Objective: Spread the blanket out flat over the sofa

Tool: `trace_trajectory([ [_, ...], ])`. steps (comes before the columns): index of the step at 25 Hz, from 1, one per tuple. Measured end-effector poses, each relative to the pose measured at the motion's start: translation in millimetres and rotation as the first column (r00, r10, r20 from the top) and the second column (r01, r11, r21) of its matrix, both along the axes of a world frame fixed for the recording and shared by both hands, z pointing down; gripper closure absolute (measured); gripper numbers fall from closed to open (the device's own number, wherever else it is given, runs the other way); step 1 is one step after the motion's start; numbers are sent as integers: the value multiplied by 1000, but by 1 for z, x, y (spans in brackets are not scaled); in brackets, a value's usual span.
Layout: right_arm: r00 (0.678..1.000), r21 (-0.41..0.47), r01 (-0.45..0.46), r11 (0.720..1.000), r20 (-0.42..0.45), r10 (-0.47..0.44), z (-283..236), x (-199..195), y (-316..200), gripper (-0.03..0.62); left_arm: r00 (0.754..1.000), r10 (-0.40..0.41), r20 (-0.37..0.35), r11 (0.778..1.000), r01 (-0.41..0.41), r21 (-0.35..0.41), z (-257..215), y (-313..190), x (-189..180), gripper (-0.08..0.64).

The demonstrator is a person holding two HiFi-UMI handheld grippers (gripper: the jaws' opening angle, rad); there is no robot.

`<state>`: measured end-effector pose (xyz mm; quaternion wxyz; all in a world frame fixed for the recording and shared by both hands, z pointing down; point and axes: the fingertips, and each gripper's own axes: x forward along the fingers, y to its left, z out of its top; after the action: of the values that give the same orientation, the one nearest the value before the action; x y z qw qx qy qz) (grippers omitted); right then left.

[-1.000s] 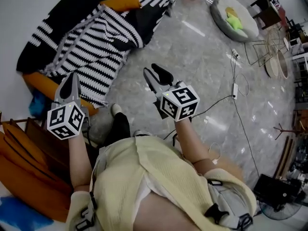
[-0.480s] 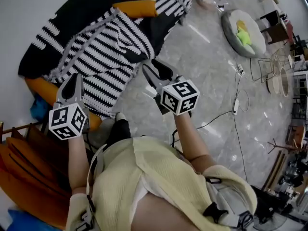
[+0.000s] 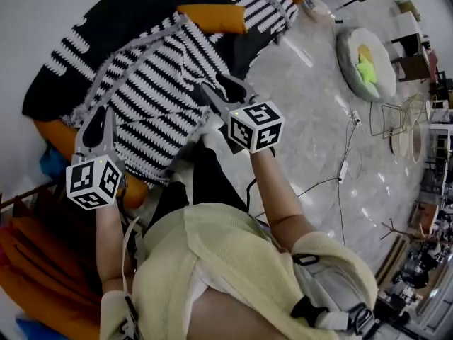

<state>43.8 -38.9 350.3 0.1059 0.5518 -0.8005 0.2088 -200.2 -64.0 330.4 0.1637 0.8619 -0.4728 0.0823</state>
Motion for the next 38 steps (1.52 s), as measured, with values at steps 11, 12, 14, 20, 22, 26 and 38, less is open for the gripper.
trace_trajectory([
  [11, 987, -103, 154, 983, -39, -158, 64, 59, -162, 422, 964, -263, -35, 964, 261, -43, 50, -107, 26, 488],
  [12, 986, -112, 158, 981, -41, -164, 71, 65, -177, 422, 962, -271, -30, 962, 269, -52, 56, -118, 32, 485],
  [14, 983, -136, 172, 976, -46, -180, 84, 71, -206, 422, 957, -290, -20, 955, 288, -64, 64, -139, 39, 485],
  [20, 969, -218, 223, 950, -57, -241, 138, 82, -270, 422, 947, -320, 27, 940, 321, -111, 94, -180, 61, 485],
  [22, 965, -236, 234, 943, -66, -256, 158, 84, -289, 422, 946, -320, 43, 938, 323, -124, 107, -191, 64, 485],
  [26, 954, -262, 247, 933, -104, -282, 197, 84, -324, 422, 944, -323, 64, 933, 329, -149, 132, -212, 65, 485],
  [38, 937, -292, 250, 923, -166, -306, 269, 107, -399, 408, 943, -323, 81, 912, 333, -239, 192, -255, 94, 482],
])
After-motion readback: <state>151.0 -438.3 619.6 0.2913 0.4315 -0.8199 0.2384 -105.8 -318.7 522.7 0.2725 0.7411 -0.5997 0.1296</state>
